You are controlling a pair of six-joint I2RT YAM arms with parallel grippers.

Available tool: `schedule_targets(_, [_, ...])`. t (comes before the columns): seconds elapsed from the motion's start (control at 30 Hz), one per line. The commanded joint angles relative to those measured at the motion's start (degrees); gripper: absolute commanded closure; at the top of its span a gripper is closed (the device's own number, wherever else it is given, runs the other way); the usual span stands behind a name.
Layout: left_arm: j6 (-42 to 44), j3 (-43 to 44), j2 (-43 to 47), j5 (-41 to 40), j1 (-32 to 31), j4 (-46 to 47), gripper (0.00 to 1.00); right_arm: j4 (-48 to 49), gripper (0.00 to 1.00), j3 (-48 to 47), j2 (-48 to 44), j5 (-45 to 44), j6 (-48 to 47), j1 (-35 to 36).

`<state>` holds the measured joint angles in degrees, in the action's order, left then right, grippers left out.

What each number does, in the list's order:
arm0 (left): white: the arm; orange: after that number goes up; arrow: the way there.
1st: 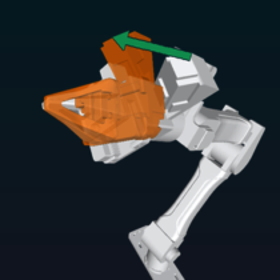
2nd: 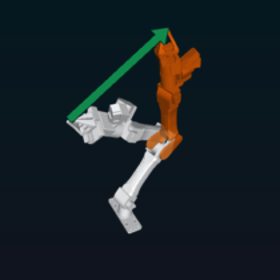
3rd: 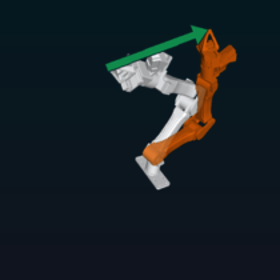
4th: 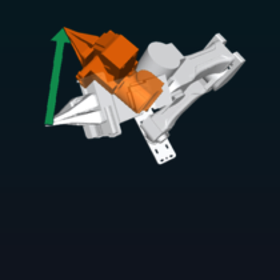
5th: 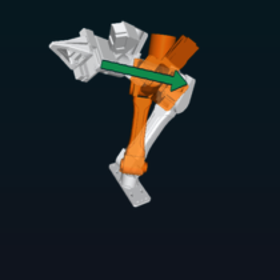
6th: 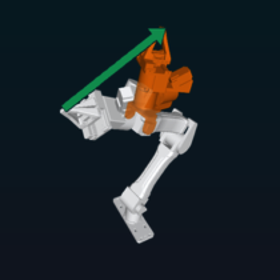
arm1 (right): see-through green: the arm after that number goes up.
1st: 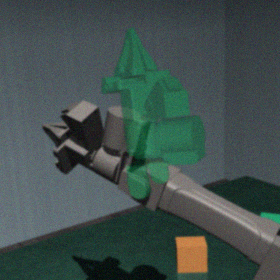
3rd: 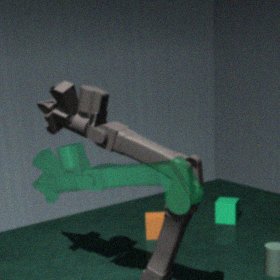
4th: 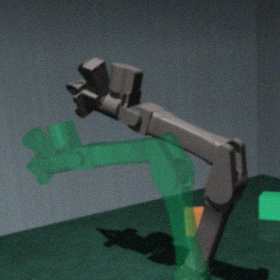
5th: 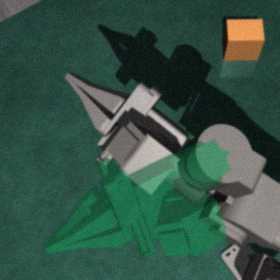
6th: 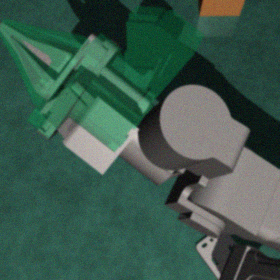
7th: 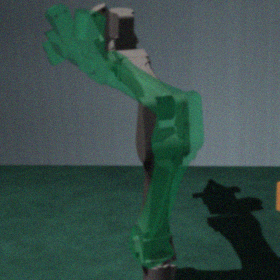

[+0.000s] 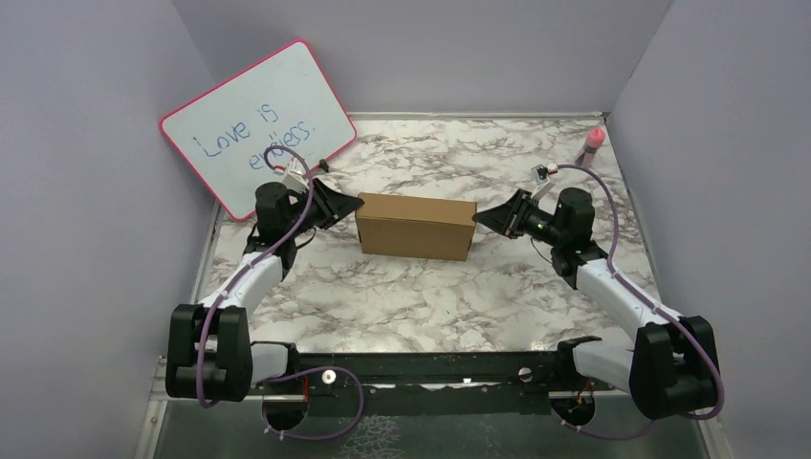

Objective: Fold the paper box

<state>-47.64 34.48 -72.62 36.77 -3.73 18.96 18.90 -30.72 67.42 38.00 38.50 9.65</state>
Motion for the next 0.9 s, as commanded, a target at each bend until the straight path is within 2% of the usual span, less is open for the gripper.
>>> schedule_targets(0.0, [1.56, -10.49, -4.48, -9.96, 1.29, -10.98, 0.93, -22.01, 0.99, 4.88, 4.54, -13.51, -9.22, -1.12])
schedule_targets(0.1, [0.14, -12.08, -4.42, -10.75, 1.27, -9.17, 0.97, -22.05, 0.99, 3.75, 4.48, -12.28, -9.49, -1.08])
schedule_targets(0.27, [0.26, -10.4, -2.95, -10.45, 1.28, -9.98, 0.94, -23.42, 0.96, -0.96, 1.59, -11.61, -11.76, -1.06])
schedule_targets(0.33, [0.5, -8.56, -1.4, -9.63, 1.27, -10.8, 0.84, -24.73, 0.88, -4.42, 0.51, -11.44, -12.7, -1.05])
schedule_targets(0.47, [3.59, -2.45, 2.21, -9.64, 1.27, -15.47, 0.62, -26.66, 0.62, -11.23, -1.33, -11.42, -14.36, -1.12])
schedule_targets(0.6, [10.21, 7.36, 3.74, -11.8, 1.27, -22.87, 0.5, -28.51, 0.5, -17.35, -1.59, -11.05, -16.25, -1.1])
schedule_targets(0.7, [13.99, 13.06, 3.56, -12.24, 1.27, -25.35, 0.42, -27.25, 0.41, -20.34, -1.39, -7.31, -17.35, -1.1])
schedule_targets(0.87, [16.28, 18.84, 3.88, -9.22, 1.27, -26.4, 0.32, -25.5, 0.13, -24.88, 0.92, 0.2, -19.6, 0.2])
